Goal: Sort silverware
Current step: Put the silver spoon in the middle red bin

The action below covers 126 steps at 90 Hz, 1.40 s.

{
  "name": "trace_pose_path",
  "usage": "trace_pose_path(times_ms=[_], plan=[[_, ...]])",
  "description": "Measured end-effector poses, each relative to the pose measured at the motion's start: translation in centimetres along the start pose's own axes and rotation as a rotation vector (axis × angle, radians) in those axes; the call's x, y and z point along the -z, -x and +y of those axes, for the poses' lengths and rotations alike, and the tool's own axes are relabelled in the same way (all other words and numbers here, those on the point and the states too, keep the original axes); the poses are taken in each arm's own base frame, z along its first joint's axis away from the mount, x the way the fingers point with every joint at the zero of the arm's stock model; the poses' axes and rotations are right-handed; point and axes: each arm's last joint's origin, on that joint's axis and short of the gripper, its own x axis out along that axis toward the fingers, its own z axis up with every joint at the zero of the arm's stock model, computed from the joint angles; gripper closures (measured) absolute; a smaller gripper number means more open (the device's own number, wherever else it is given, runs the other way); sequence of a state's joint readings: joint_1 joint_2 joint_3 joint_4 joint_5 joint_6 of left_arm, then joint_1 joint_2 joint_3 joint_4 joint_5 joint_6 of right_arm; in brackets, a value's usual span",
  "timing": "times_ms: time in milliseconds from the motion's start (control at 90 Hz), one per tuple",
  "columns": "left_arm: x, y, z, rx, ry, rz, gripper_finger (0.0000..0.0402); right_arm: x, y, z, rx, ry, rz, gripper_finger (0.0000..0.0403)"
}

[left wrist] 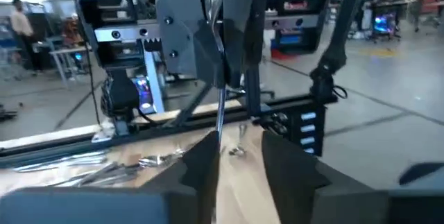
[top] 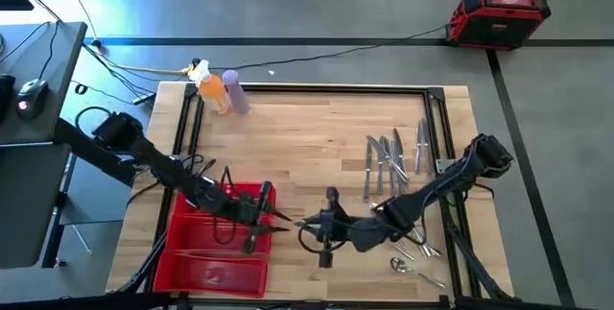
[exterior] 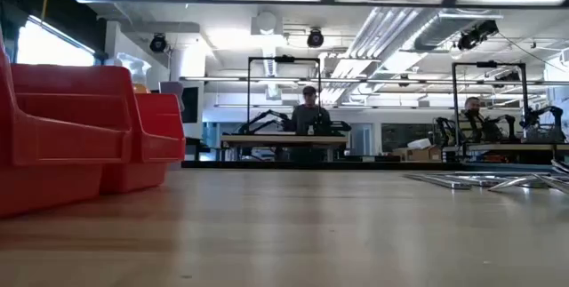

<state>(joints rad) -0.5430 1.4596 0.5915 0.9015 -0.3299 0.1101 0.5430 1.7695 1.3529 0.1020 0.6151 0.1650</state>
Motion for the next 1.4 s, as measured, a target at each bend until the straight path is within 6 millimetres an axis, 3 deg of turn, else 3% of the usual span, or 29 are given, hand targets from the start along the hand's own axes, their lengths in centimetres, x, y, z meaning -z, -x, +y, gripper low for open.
trace_pose_path(times_ms=[111, 267, 467, 633, 933, 1211, 1400], plan=[[-0.3, -0.5, -0.1, -0.012, -0.033, -0.008, 0.0265, 0.1, 0.0, 0.0, -0.007, 0.003, 0.006, 0.0403], [-2.8, -0.1, -0.9, -0.064, -0.086, -0.059, 0.0237, 1.3, 0.1, -0.1, 0.001, -0.005, 0.116, 0.0403], [-4.7, -0.3, -1.9, -0.133, -0.147, 0.096, 0.0225, 2.9, 0.3, -0.9, 0.059, -0.039, 0.268, 0.0403], [-4.7, -1.6, -1.5, -0.187, -0.193, 0.233, 0.0222, 3.2, 0.1, -1.5, 0.083, -0.048, 0.306, 0.0403], [-4.5, -3.5, -0.8, -0.221, -0.226, 0.257, 0.0221, 3.4, 0.0, -1.7, 0.054, -0.055, 0.341, 0.0403], [-5.0, -4.9, -0.8, -0.218, -0.234, 0.261, 0.0231, 4.0, -0.2, -1.6, 0.067, -0.055, 0.367, 0.0403], [-4.8, -5.0, -0.7, -0.214, -0.236, 0.359, 0.0298, 4.3, -0.4, -1.6, 0.072, -0.047, 0.377, 0.0403]])
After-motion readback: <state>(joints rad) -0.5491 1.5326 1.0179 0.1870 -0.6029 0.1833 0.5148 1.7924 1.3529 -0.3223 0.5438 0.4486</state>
